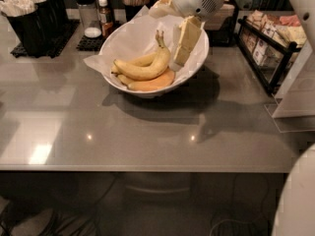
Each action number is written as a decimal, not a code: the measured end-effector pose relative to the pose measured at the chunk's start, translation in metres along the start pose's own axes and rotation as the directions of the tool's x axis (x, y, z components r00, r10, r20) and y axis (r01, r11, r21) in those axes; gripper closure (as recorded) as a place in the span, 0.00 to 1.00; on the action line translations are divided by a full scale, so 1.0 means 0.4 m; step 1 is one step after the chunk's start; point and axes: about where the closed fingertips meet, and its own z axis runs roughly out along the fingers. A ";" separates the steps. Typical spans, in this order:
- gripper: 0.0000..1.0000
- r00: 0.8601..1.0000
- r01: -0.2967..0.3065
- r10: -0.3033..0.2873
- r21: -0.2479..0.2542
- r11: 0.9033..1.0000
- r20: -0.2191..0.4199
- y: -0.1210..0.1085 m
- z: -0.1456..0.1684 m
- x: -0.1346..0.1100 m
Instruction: Pick banana from white bowl
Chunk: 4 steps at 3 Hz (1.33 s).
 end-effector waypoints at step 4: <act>0.45 0.995 0.073 -0.072 -0.012 0.997 0.066 -0.130 0.142 -0.017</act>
Offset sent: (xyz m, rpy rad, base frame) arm 0.0272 0.0301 -0.0199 -0.0055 -0.0010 0.0979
